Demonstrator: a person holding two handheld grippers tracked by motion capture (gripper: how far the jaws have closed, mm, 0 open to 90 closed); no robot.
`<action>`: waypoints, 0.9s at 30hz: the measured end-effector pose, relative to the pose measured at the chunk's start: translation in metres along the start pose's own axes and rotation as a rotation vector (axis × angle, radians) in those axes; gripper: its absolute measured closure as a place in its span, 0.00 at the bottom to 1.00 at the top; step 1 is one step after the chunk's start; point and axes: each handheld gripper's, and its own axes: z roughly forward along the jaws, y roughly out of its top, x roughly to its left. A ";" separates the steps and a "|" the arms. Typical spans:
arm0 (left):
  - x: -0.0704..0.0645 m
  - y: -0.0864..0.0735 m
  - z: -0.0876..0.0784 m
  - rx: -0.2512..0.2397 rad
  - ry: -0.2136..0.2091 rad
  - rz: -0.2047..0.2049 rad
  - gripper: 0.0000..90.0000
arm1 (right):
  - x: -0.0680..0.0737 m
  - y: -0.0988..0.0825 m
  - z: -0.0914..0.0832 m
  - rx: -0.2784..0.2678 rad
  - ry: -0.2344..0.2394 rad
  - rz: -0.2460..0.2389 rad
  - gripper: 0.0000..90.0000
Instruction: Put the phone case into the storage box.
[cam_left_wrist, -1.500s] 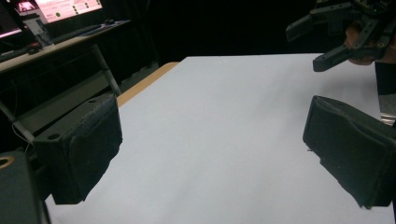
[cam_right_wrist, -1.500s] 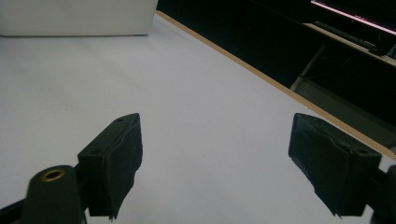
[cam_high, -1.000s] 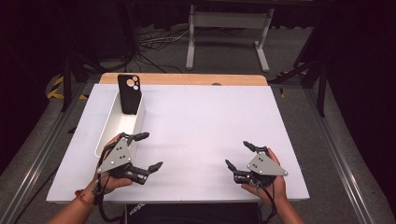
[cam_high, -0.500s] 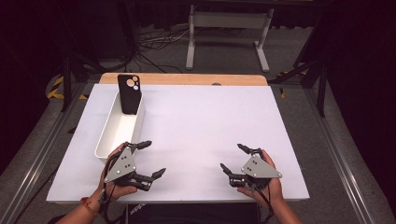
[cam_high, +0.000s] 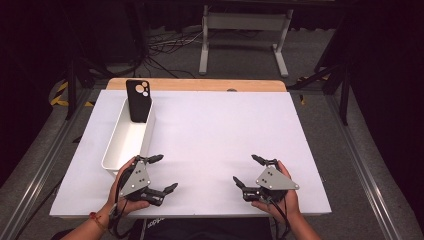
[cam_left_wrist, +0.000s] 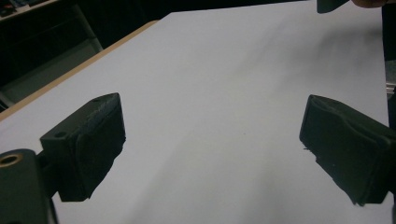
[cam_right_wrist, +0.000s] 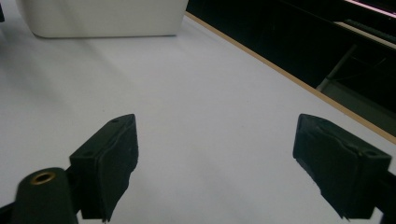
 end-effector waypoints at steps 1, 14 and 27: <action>0.001 0.000 0.000 -0.001 -0.005 -0.005 0.08 | 0.000 0.000 0.001 0.007 0.004 -0.005 0.14; 0.003 0.001 0.001 0.008 -0.025 -0.018 0.04 | 0.000 -0.002 0.000 -0.001 0.010 -0.004 0.11; -0.003 0.004 0.003 0.008 -0.019 -0.007 0.04 | 0.001 -0.003 0.001 0.017 0.009 0.000 0.06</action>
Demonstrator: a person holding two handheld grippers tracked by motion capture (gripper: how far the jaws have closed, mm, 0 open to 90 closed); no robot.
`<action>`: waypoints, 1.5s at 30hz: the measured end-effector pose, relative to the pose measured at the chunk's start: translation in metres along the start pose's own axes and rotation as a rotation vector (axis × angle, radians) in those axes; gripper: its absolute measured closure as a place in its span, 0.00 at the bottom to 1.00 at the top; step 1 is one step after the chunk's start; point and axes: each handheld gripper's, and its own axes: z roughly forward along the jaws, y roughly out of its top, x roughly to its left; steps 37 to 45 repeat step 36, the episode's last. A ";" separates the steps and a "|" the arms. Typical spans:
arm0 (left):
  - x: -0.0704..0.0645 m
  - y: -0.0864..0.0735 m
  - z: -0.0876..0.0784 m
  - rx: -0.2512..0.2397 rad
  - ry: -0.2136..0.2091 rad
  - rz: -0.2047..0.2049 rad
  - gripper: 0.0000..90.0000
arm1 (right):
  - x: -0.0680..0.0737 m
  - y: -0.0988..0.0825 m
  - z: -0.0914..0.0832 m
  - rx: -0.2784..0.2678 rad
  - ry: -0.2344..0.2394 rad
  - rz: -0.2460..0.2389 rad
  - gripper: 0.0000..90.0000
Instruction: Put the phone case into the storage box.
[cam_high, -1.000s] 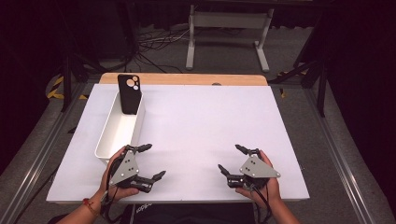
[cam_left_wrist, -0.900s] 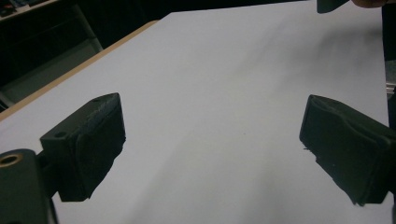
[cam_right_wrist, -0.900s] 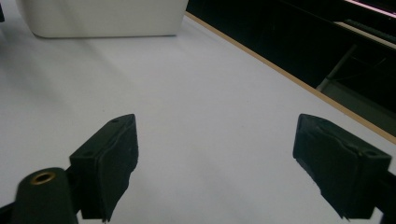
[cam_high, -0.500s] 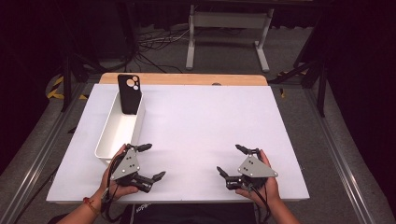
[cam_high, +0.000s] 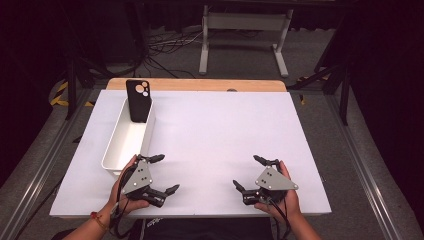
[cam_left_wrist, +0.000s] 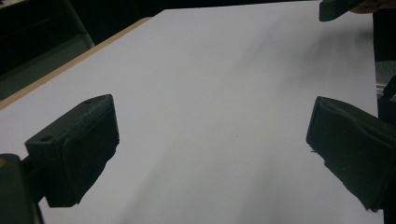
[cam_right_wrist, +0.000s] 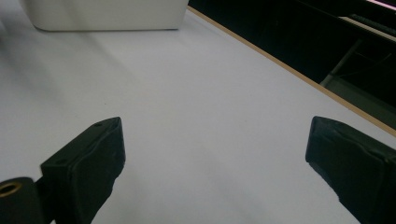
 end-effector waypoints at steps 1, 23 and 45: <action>0.000 0.000 0.000 0.002 -0.001 0.005 0.04 | 0.000 0.000 0.000 0.002 0.000 0.001 0.06; 0.000 0.001 0.000 0.012 0.005 0.006 0.04 | 0.005 0.001 0.004 0.012 0.007 -0.027 0.07; -0.006 0.000 0.009 0.042 0.002 0.016 0.04 | 0.009 -0.003 0.009 0.040 0.022 -0.048 0.07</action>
